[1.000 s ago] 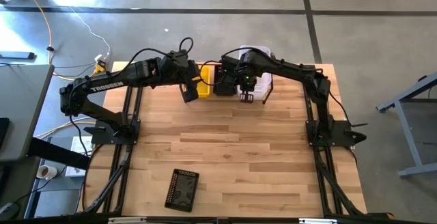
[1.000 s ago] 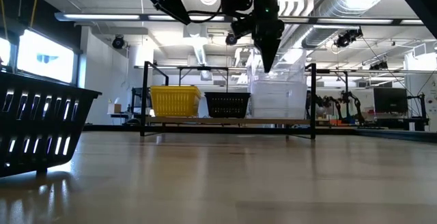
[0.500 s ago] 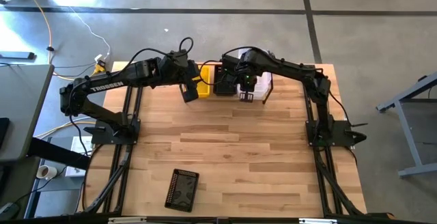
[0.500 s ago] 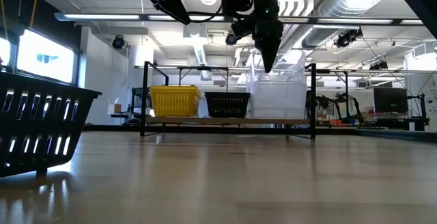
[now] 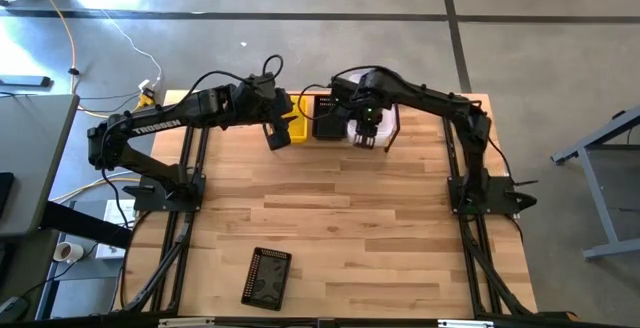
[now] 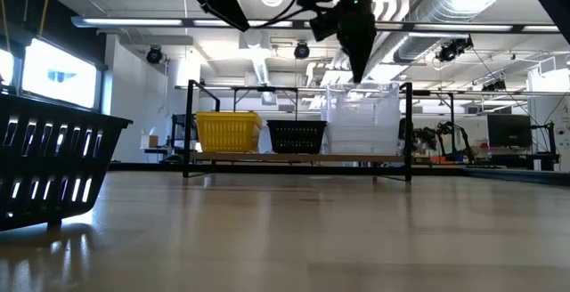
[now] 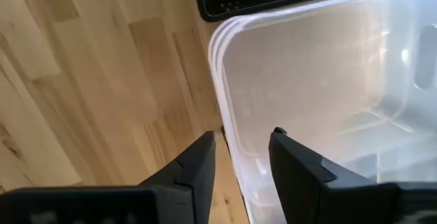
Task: Stack baskets on shelf by color
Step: Stack the black bin on top of the black bin on the shelf
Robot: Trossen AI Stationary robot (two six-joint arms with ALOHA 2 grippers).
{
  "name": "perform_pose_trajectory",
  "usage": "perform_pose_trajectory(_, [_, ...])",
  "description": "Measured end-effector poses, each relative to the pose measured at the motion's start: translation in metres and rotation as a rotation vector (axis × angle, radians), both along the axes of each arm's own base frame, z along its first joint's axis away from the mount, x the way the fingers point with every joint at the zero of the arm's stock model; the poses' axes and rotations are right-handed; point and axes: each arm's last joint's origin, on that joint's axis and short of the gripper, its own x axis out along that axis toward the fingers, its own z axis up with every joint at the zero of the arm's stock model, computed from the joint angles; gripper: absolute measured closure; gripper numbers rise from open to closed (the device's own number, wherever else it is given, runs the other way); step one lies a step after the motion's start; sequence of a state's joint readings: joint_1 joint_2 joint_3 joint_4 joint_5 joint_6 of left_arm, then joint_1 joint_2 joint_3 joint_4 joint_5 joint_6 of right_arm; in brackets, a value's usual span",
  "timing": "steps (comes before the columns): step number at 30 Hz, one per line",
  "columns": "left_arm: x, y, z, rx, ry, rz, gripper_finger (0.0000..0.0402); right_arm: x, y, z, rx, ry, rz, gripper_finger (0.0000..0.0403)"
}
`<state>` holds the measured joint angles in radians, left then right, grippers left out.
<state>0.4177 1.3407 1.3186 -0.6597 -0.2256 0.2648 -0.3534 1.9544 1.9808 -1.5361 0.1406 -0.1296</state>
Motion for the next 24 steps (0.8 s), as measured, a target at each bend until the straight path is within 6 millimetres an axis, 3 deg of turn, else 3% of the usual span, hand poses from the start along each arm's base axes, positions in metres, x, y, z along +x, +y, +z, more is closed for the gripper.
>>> perform_pose_trajectory(6, [0.003,-0.015,-0.004,-0.06,0.021,-0.024,0.0243,-0.016,0.006,0.027,-0.037,-0.094,-0.047,0.0279])
perform_pose_trajectory(12, [0.005,-0.048,-0.013,-0.226,0.075,-0.054,0.0243,-0.029,0.01,0.05,-0.062,-0.211,-0.129,0.0279])
perform_pose_trajectory(24, [-0.009,-0.126,-0.028,-0.56,0.221,0.084,0.0243,-0.028,0.038,0.06,-0.025,-0.276,-0.184,0.0279])
